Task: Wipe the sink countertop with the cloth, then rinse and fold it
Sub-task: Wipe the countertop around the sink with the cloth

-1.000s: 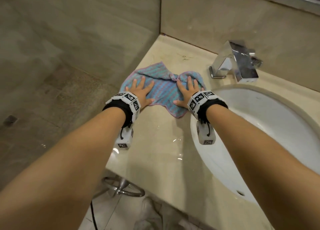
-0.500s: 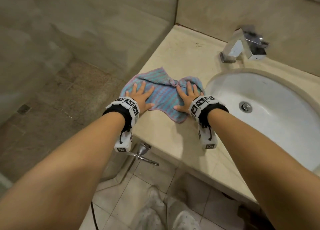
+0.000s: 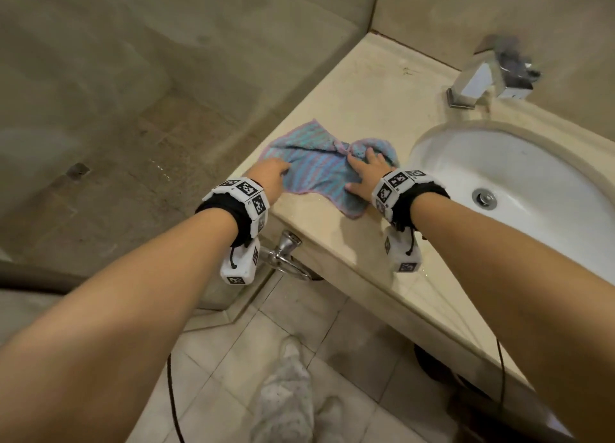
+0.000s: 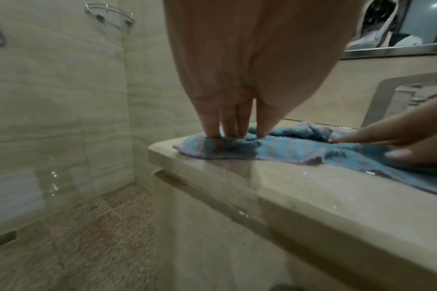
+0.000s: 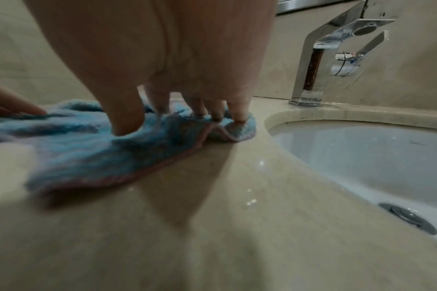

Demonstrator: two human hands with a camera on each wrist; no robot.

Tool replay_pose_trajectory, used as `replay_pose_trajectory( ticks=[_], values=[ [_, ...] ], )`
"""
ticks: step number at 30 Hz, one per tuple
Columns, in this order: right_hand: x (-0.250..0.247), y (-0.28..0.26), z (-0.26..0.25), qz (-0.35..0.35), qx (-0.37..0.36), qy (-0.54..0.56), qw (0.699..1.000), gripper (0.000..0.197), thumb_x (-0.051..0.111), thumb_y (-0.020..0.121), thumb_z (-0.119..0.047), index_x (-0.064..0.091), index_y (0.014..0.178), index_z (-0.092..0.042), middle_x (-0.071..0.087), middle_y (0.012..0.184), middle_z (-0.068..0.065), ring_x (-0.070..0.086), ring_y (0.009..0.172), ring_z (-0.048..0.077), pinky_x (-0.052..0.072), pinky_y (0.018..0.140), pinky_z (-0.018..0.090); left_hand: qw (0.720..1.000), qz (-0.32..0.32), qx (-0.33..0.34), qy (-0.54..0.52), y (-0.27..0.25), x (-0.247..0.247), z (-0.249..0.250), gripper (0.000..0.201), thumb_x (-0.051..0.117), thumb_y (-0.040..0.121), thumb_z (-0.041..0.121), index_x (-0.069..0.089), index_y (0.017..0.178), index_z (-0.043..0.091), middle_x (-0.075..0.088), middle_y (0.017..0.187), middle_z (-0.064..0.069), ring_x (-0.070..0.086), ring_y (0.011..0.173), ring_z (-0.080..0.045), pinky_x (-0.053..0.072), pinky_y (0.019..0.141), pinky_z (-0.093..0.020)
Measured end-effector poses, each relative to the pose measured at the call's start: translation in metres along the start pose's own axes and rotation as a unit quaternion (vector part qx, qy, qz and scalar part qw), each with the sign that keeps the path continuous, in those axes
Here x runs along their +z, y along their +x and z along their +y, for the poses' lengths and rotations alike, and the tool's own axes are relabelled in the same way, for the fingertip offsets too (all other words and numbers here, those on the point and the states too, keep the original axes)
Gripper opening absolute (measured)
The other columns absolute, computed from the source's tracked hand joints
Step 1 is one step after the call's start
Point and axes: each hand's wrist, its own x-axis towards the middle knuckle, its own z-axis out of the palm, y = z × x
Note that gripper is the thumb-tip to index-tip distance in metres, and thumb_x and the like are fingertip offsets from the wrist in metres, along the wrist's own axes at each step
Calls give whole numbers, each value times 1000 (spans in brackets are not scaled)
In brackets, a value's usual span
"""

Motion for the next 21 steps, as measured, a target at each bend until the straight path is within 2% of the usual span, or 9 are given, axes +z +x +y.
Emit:
replay_pose_trajectory(
  ticks=[2, 5, 7, 9, 11, 14, 17, 19, 21],
  values=[
    [-2, -6, -8, 49, 0, 30, 998, 60, 45, 94, -37, 21, 148, -27, 6, 159, 13, 9, 146, 35, 16, 119, 49, 999, 34, -2, -7, -9, 0, -1, 34, 42, 86, -5, 64, 112, -2, 61, 120, -24, 57, 110, -36, 43, 90, -36],
    [-8, -14, -26, 109, -69, 62, 990, 47, 44, 95, -20, 39, 142, -19, 20, 157, 11, 21, 144, 31, 21, 118, 41, 998, 51, -17, -37, -20, 1, 3, 41, 44, 84, -5, 66, 116, 6, 64, 119, -21, 59, 111, -35, 47, 95, -36],
    [-8, -19, -42, 88, -144, 72, 983, 43, 42, 96, -14, 45, 139, -16, 28, 154, 12, 28, 142, 30, 26, 115, 37, 997, 56, -24, -54, -25, 3, 7, 40, 45, 87, -1, 66, 119, 10, 65, 121, -18, 59, 112, -33, 47, 94, -34],
    [-1, -20, -56, 42, -186, 50, 980, 42, 41, 97, -11, 48, 138, -17, 35, 148, 15, 36, 136, 33, 30, 110, 35, 995, 62, -32, -78, -28, 3, 9, 37, 44, 89, 1, 66, 118, 10, 65, 121, -16, 59, 113, -30, 44, 94, -31],
    [7, -21, -62, 1, -187, 18, 982, 43, 41, 96, -11, 49, 137, -20, 35, 146, 18, 35, 136, 35, 30, 111, 34, 991, 66, -51, -106, -29, 3, 7, 36, 44, 89, 0, 68, 114, 9, 67, 118, -15, 61, 111, -29, 45, 94, -29],
    [11, -28, -57, -14, -195, -8, 981, 39, 44, 96, -18, 52, 134, -22, 38, 144, 14, 31, 138, 37, 28, 114, 39, 991, 72, -50, -100, -29, 3, 6, 30, 48, 88, 6, 70, 108, 13, 70, 114, -12, 63, 106, -29, 49, 94, -33],
    [9, -41, -42, -33, -191, 8, 981, 36, 46, 97, -25, 56, 131, -25, 30, 155, 5, 18, 146, 32, 19, 119, 42, 993, 94, -41, -54, -27, 4, 13, 25, 50, 89, 17, 68, 107, 19, 68, 115, -9, 62, 106, -29, 50, 91, -37],
    [6, -48, -31, -48, -187, 30, 981, 35, 48, 96, -19, 59, 129, -23, 28, 156, -1, 15, 148, 26, 15, 121, 36, 993, 117, -20, -24, -24, 6, 18, 25, 50, 89, 17, 65, 110, 17, 63, 119, -7, 58, 112, -28, 47, 92, -36],
    [2, -53, -20, -61, -181, 43, 981, 35, 47, 94, -12, 63, 125, -19, 31, 154, -4, 17, 148, 21, 17, 121, 36, 992, 125, 17, -21, -19, 8, 25, 28, 51, 89, 15, 63, 114, 15, 57, 125, -8, 53, 118, -27, 45, 96, -37]
  ],
)
